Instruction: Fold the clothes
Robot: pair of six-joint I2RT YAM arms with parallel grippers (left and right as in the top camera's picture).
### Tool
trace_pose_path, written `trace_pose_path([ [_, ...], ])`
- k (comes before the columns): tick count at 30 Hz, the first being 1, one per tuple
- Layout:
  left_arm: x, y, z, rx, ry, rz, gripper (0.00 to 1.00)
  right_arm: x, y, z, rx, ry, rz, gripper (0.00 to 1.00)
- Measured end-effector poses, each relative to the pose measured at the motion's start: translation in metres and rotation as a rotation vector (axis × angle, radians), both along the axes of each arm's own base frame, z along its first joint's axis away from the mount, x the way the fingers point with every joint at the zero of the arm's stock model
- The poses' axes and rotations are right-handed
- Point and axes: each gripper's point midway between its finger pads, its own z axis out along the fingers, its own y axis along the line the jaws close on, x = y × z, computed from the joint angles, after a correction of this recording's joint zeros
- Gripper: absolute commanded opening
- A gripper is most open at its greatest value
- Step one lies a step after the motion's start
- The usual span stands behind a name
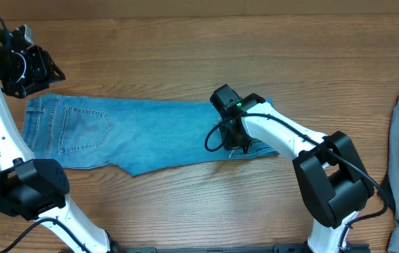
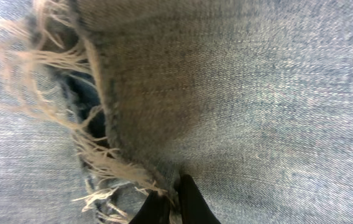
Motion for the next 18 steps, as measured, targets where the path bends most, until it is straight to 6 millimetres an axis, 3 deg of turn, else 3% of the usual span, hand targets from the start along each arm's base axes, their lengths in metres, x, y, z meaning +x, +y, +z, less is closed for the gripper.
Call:
trace_pose_path([
  [5, 0.0, 0.0, 0.0, 0.0, 0.0, 0.0, 0.48, 0.013, 0.008, 0.015, 0.022, -0.032, 0.0, 0.08],
  [6, 0.0, 0.0, 0.0, 0.0, 0.0, 0.0, 0.48, 0.014, 0.01, 0.016, 0.027, -0.036, 0.0, 0.14],
  [8, 0.0, 0.0, 0.0, 0.0, 0.0, 0.0, 0.48, 0.013, 0.011, 0.017, 0.035, -0.028, 0.0, 0.39],
  [9, 0.0, 0.0, 0.0, 0.0, 0.0, 0.0, 0.48, 0.012, 0.011, 0.017, 0.037, -0.022, -0.004, 0.42],
  [18, 0.0, 0.0, 0.0, 0.0, 0.0, 0.0, 0.48, 0.003, 0.024, 0.015, 0.084, 0.008, 0.02, 0.46],
])
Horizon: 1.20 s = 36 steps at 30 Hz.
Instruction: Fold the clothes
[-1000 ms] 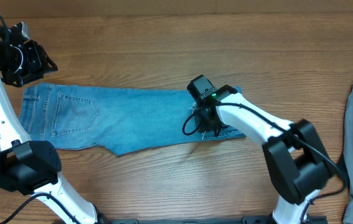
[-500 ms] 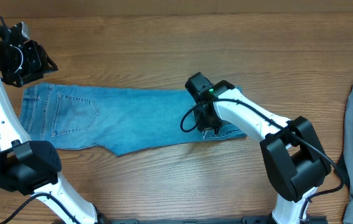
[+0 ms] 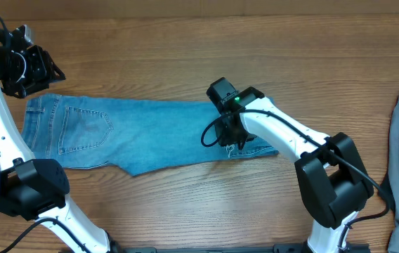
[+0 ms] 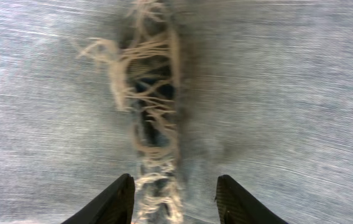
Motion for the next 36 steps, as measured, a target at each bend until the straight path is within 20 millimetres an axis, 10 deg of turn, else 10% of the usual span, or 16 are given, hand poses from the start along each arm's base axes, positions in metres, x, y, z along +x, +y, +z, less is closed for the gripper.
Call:
trace_pose_path([
  [19, 0.0, 0.0, 0.0, 0.0, 0.0, 0.0, 0.49, -0.014, -0.003, -0.023, -0.113, 0.029, 0.095, 0.04],
  [36, 0.0, 0.0, 0.0, 0.0, 0.0, 0.0, 0.49, 0.017, 0.027, 0.024, -0.019, -0.046, 0.057, 0.04],
])
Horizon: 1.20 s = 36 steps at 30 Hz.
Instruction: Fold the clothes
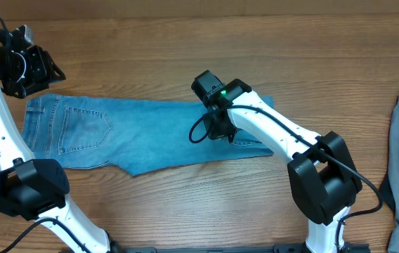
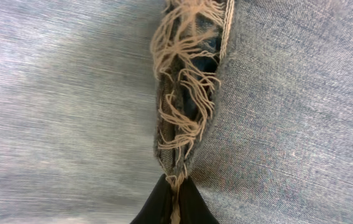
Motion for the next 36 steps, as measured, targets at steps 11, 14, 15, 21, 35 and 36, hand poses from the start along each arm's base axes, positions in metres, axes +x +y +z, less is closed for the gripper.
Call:
trace_pose_path([
  [11, 0.0, 0.0, 0.0, 0.0, 0.0, 0.0, 0.49, -0.005, 0.021, 0.0, 0.113, 0.04, -0.026, 0.1],
  [14, 0.0, 0.0, 0.0, 0.0, 0.0, 0.0, 0.49, -0.01, 0.027, 0.001, 0.132, 0.053, -0.021, 0.38],
  [15, 0.0, 0.0, 0.0, 0.0, 0.0, 0.0, 0.49, -0.012, 0.03, 0.001, 0.142, 0.06, -0.013, 0.43],
  [21, 0.0, 0.0, 0.0, 0.0, 0.0, 0.0, 0.5, -0.015, 0.034, 0.002, 0.159, 0.077, 0.014, 0.51],
  [35, 0.001, -0.002, 0.001, -0.01, -0.005, -0.002, 0.49, 0.046, -0.114, 0.026, 0.207, 0.067, -0.416, 0.04],
  [36, 0.001, -0.002, 0.001, -0.013, -0.006, -0.003, 0.49, 0.045, -0.129, 0.026, 0.206, 0.083, -0.457, 0.04],
])
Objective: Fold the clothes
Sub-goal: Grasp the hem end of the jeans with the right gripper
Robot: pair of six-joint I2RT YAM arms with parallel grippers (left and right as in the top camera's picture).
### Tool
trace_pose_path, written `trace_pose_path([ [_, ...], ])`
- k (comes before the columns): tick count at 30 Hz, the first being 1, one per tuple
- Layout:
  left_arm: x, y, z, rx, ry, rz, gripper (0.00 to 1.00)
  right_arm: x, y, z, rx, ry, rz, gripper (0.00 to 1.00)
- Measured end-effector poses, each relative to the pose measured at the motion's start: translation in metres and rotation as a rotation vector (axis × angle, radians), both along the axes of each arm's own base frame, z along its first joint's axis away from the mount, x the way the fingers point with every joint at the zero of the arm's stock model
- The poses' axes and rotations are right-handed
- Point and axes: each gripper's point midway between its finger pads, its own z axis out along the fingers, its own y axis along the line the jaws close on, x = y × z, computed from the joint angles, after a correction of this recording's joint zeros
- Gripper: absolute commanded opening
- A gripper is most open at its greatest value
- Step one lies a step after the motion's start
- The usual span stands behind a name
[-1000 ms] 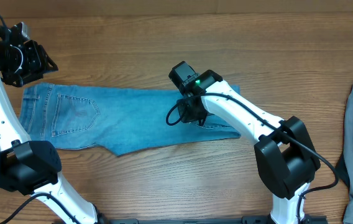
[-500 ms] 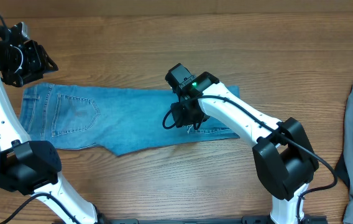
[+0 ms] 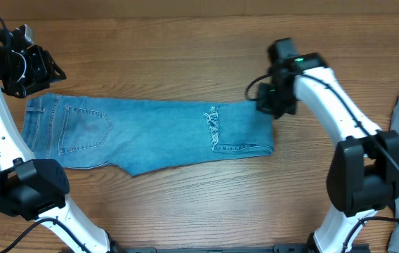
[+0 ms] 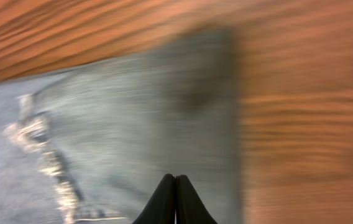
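Note:
Blue jeans [image 3: 150, 130] lie flat across the table, waistband to the left, with the right leg end folded back so its frayed hem [image 3: 213, 128] rests on top. My right gripper [image 3: 268, 109] hovers at the upper right corner of that fold. In the blurred right wrist view its fingers [image 4: 175, 186] are pressed together with nothing between them, above the denim [image 4: 133, 124]; the frayed hem [image 4: 40, 149] is to the left. My left gripper [image 3: 45, 70] hangs above the waistband corner, its jaws unclear.
A grey garment lies at the table's right edge. Bare wooden table [image 3: 185, 42] surrounds the jeans on all sides.
My right gripper was shut on the frayed hem at mid-jeans. It has let the hem go and now sits shut over the fold's upper right corner. The hem lies flat on the jeans.
First my right gripper was shut on the folded-over leg end. Then it stood open over the frayed hem. After that it was shut on the hem further left. Now the hem rests on the jeans and the gripper is at the fold. The left arm stayed put.

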Motion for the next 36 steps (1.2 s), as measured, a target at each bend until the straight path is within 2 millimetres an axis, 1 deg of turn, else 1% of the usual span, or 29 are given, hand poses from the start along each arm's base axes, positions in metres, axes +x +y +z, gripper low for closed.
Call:
trace_pose_path([
  [3, 0.0, 0.0, 0.0, -0.001, -0.001, 0.0, 0.49, -0.002, -0.008, -0.003, 0.021, 0.018, -0.017, 0.04],
  [5, 0.0, 0.0, 0.0, -0.003, -0.001, -0.001, 0.5, -0.007, -0.003, -0.011, 0.048, 0.03, 0.0, 0.04],
  [6, 0.0, -0.001, 0.0, -0.003, -0.001, -0.001, 0.5, -0.011, 0.001, -0.018, 0.059, 0.04, 0.011, 0.04],
  [9, 0.0, -0.001, 0.0, -0.003, -0.001, -0.001, 0.5, -0.036, 0.011, -0.046, 0.076, 0.101, 0.04, 0.04],
  [11, 0.0, -0.001, 0.0, -0.003, -0.001, -0.001, 0.5, -0.05, 0.014, -0.062, 0.081, 0.136, 0.045, 0.04],
  [13, 0.0, -0.001, 0.0, -0.003, -0.001, -0.001, 0.5, -0.062, 0.015, -0.075, 0.091, 0.165, 0.038, 0.04],
  [16, 0.0, -0.001, 0.0, -0.003, -0.001, -0.001, 0.51, -0.063, 0.015, -0.075, 0.114, 0.166, 0.033, 0.05],
  [19, 0.0, -0.001, 0.0, -0.003, -0.001, -0.001, 0.51, -0.065, 0.016, -0.073, 0.122, 0.166, 0.059, 0.1],
  [20, 0.0, -0.001, 0.0, -0.003, -0.001, -0.001, 0.51, -0.066, 0.016, -0.072, 0.125, 0.17, 0.07, 0.19],
  [21, 0.0, -0.001, 0.0, -0.003, -0.001, -0.001, 0.5, -0.068, 0.017, -0.068, 0.133, 0.175, 0.082, 0.35],
  [22, 0.0, -0.001, 0.0, -0.003, -0.001, -0.001, 0.49, -0.07, 0.018, -0.061, 0.147, 0.174, 0.103, 0.48],
  [24, 0.0, -0.001, 0.0, -0.006, -0.002, -0.001, 0.49, -0.066, 0.02, -0.047, 0.176, 0.143, 0.129, 0.6],
  [27, 0.001, -0.004, 0.003, -0.022, -0.018, -0.017, 0.52, -0.046, 0.02, -0.008, 0.235, 0.026, 0.147, 0.65],
  [29, 0.0, -0.005, 0.009, -0.035, -0.045, -0.031, 0.53, -0.033, 0.014, 0.019, 0.271, -0.063, 0.142, 0.65],
  [31, -0.004, -0.006, 0.021, -0.034, -0.08, -0.036, 0.56, -0.025, 0.004, 0.038, 0.294, -0.12, 0.119, 0.64],
  [33, -0.011, -0.009, 0.039, -0.015, -0.132, -0.047, 0.63, -0.021, -0.009, 0.044, 0.306, -0.14, 0.085, 0.64],
  [34, -0.015, -0.011, 0.05, -0.003, -0.161, -0.052, 0.67, -0.019, -0.016, 0.044, 0.31, -0.143, 0.068, 0.64],
  [35, -0.02, -0.013, 0.061, 0.011, -0.193, -0.06, 0.73, -0.018, -0.023, 0.042, 0.312, -0.143, 0.048, 0.64],
  [36, -0.025, -0.018, 0.073, 0.03, -0.229, -0.077, 0.77, -0.017, -0.029, 0.041, 0.314, -0.143, 0.029, 0.64],
])
